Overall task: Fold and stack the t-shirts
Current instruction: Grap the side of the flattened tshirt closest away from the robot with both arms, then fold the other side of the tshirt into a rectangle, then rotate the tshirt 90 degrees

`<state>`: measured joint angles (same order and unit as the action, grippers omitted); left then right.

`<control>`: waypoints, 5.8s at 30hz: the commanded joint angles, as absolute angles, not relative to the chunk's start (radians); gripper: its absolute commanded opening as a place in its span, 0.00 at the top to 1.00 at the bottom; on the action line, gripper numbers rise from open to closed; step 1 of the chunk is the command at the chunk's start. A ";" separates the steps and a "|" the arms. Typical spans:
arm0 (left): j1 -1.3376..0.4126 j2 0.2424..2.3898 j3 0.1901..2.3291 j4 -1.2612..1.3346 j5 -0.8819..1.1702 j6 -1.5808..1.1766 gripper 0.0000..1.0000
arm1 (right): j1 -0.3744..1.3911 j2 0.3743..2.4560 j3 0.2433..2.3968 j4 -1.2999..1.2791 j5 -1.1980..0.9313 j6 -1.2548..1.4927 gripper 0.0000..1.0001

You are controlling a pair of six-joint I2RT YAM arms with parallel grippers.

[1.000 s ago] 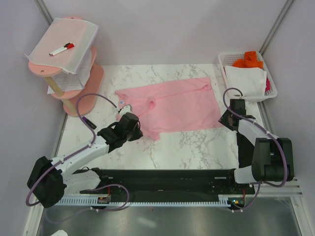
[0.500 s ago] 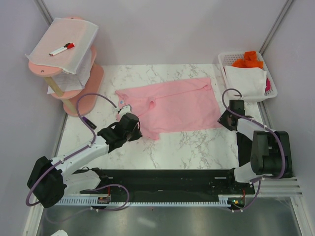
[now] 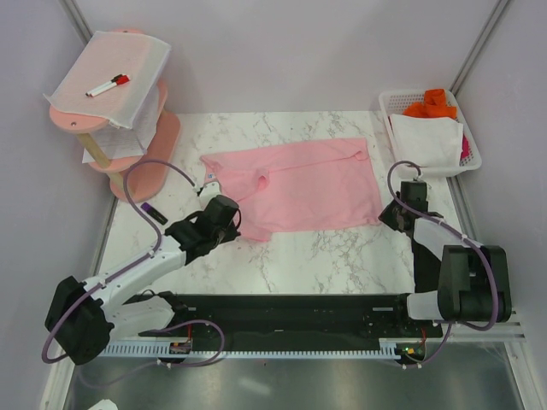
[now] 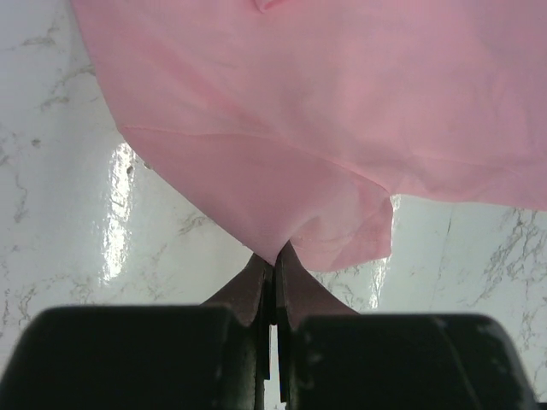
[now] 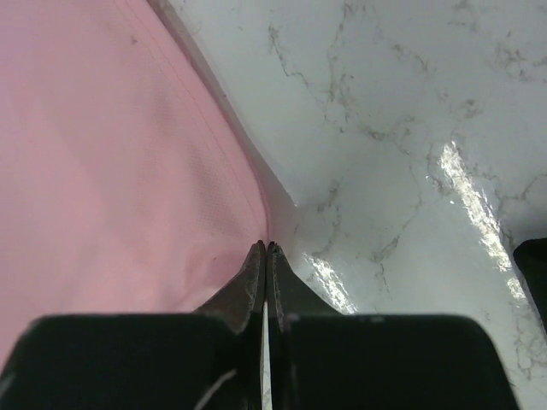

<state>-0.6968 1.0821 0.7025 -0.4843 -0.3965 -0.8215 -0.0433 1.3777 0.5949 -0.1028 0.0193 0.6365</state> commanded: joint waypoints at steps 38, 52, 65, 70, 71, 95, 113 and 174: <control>-0.301 1.793 1.406 -0.391 -0.338 -0.480 0.98 | -0.025 2.068 1.428 0.003 -0.097 0.707 0.90; -0.272 2.054 1.765 -0.524 -0.328 -0.443 0.97 | -0.012 1.999 1.348 0.153 -0.181 0.670 0.02; -0.265 2.016 1.792 -0.598 -0.342 -0.451 0.00 | 0.048 1.971 1.358 0.184 -0.186 0.592 0.02; -0.282 1.908 1.634 -0.534 -0.298 -0.451 0.00 | 0.048 2.002 1.371 0.232 -0.190 0.612 0.02; -0.291 1.896 1.617 -0.529 -0.290 -0.457 0.00 | 0.046 2.032 1.399 0.219 -0.187 0.615 0.02; -0.396 1.983 1.465 -0.495 -0.238 -0.472 0.98 | 0.253 2.468 2.189 -0.442 0.084 0.241 1.00; -0.382 2.158 1.590 -0.624 -0.304 -0.459 0.98 | 0.265 2.407 1.973 -0.509 0.202 0.250 1.00; -0.609 1.911 1.117 -0.138 0.345 -0.617 0.98 | 0.436 2.470 2.128 -0.212 -0.281 0.288 1.00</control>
